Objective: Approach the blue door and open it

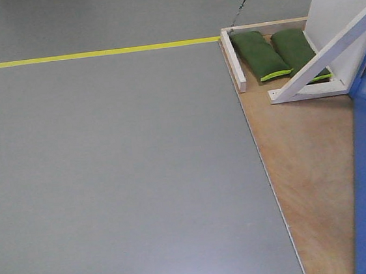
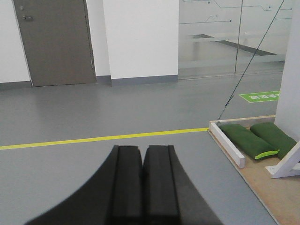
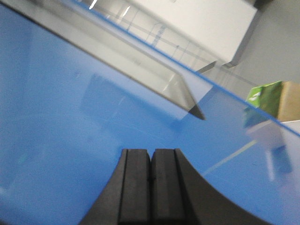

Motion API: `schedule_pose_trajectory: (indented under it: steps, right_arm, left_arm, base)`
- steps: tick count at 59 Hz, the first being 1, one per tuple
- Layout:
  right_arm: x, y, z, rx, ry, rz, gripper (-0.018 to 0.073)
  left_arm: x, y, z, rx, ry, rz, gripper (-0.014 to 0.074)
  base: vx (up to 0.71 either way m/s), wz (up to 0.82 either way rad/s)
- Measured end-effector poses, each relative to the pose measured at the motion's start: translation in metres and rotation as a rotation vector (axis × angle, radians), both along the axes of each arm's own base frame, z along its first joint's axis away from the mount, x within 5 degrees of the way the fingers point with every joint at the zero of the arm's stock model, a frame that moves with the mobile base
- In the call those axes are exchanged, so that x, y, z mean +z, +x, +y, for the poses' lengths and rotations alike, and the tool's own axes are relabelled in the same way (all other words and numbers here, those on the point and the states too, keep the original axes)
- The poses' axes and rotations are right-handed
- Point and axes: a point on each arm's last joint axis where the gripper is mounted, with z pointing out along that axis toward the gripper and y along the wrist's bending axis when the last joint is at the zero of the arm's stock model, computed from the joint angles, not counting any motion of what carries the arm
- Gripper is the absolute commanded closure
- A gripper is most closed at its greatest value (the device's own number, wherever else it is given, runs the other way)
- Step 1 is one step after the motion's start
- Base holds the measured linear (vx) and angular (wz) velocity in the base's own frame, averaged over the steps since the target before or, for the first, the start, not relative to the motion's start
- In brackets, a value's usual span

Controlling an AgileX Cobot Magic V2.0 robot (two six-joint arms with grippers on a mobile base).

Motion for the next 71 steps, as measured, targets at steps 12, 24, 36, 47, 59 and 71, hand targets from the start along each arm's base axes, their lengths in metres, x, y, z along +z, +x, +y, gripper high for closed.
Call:
schedule_pose_trajectory:
  steps: [12,24,36,47,59,71]
  right_arm:
    - [0.007,0.039,0.037,0.130,-0.011,-0.038,0.0561]
    - [0.009,0.069,0.076,0.280,-0.015,-0.027,0.0561]
    - [0.007,0.097,0.115,0.411,-0.024,-0.010,0.0561]
    - [0.000,0.128,0.148,0.541,-0.004,-0.002,0.0561]
    - [-0.039,0.180,0.160,0.563,0.020,0.068,0.0561]
    - [-0.071,0.218,0.159,0.524,0.053,0.086,0.0561]
  left_arm:
    - [0.000,0.000,0.000,0.000,0.000,0.000,0.0524]
    - [0.000,0.000,0.000,0.000,0.000,0.000,0.0524]
    - [0.000,0.000,0.000,0.000,0.000,0.000,0.0524]
    - [0.000,0.000,0.000,0.000,0.000,0.000,0.0524]
    - [0.000,0.000,0.000,0.000,0.000,0.000,0.0524]
    - [0.000,0.000,0.000,0.000,0.000,0.000,0.0524]
  base:
    - [0.00,0.00]
    - [0.00,0.00]
    - [0.00,0.00]
    - [0.00,0.00]
    - [0.00,0.00]
    - [0.00,0.00]
